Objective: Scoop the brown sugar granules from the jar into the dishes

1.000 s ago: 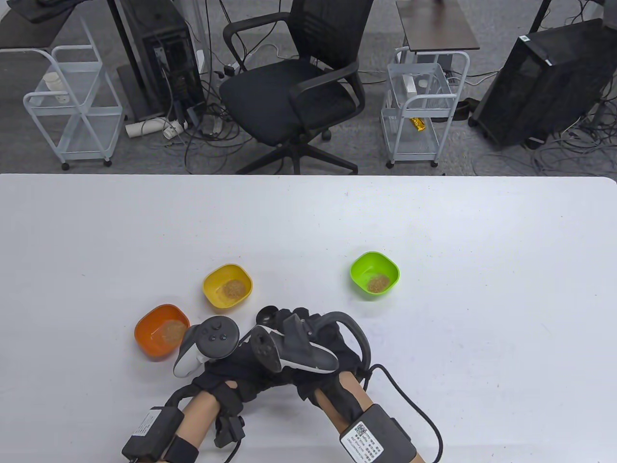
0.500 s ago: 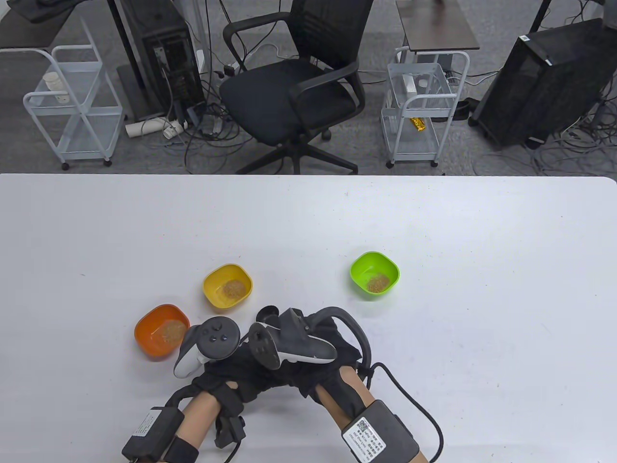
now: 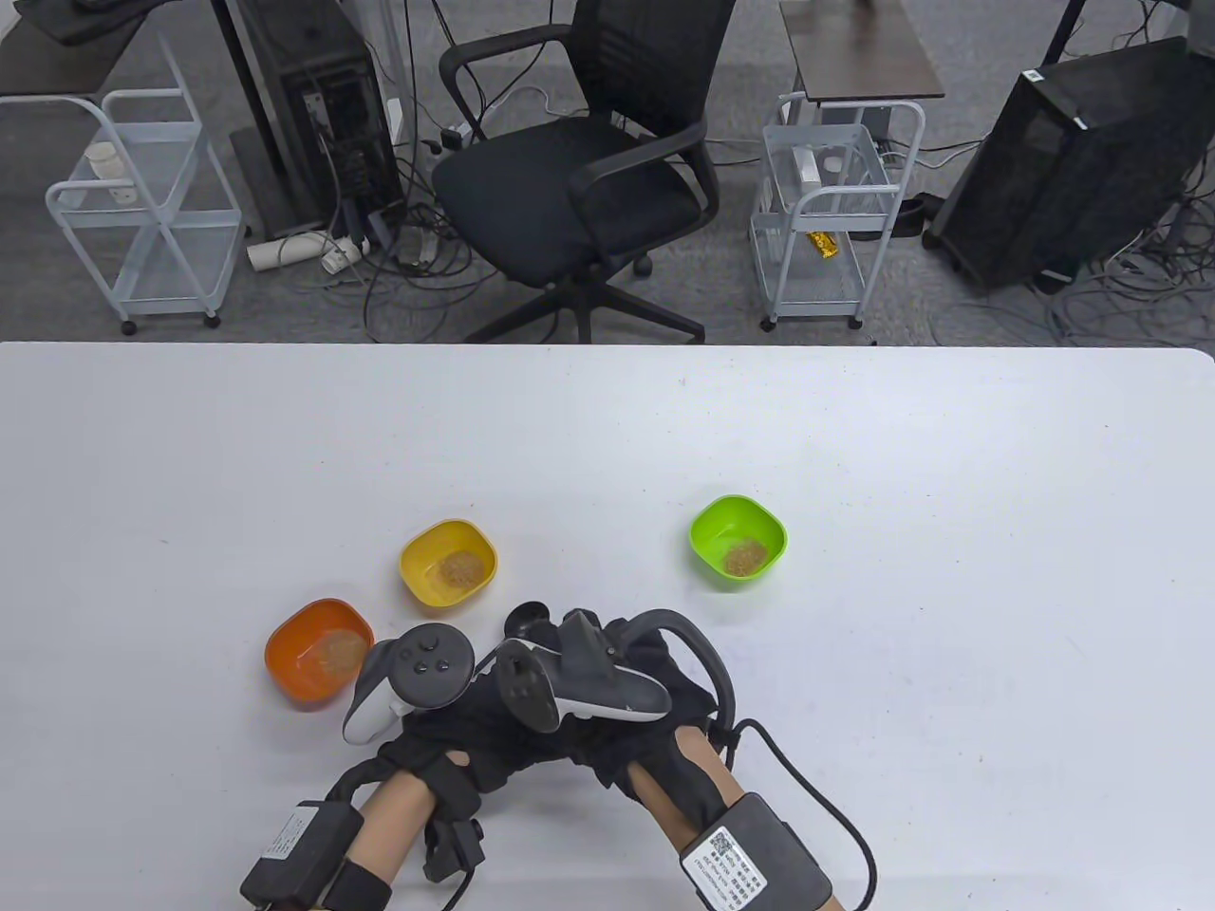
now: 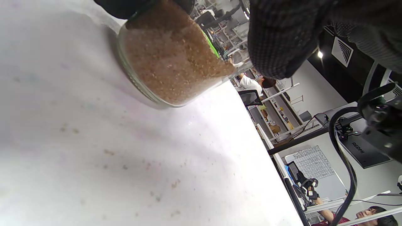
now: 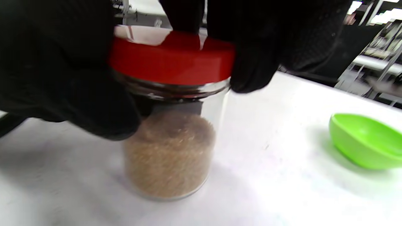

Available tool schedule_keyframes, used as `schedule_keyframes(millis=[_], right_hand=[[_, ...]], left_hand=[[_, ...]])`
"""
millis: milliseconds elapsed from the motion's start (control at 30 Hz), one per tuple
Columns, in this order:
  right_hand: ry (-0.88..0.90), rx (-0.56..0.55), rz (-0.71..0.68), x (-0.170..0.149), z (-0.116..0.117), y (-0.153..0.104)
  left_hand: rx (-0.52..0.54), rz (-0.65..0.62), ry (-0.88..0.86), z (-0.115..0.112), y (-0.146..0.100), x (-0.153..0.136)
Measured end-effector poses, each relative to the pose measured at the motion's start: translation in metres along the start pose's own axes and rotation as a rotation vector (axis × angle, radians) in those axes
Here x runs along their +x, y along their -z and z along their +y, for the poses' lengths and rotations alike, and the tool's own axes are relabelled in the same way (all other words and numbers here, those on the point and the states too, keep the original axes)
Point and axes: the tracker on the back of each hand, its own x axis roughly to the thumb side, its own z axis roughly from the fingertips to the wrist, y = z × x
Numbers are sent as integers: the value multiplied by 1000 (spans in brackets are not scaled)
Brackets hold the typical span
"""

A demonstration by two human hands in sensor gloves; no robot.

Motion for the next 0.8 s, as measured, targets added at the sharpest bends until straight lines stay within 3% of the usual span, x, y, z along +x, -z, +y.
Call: schedule_keyframes(millis=[167,300,400,667,800], right_hand=[[-21,-64,37,1,3,-1],[73,57,-6,-6,5,-2],[99,81,-37,-10,5,-2],[34,-133,-6,-4,13,-8],[93,-211,29,-9,19,-13]], left_hand=[[-4,-2,-7,0,0,0],[-3,-1,3,-1,0,1],[0,2,9,-1,0,1],[17,8,39,-1,-1,3],[22,11,40,0,-1,2]])
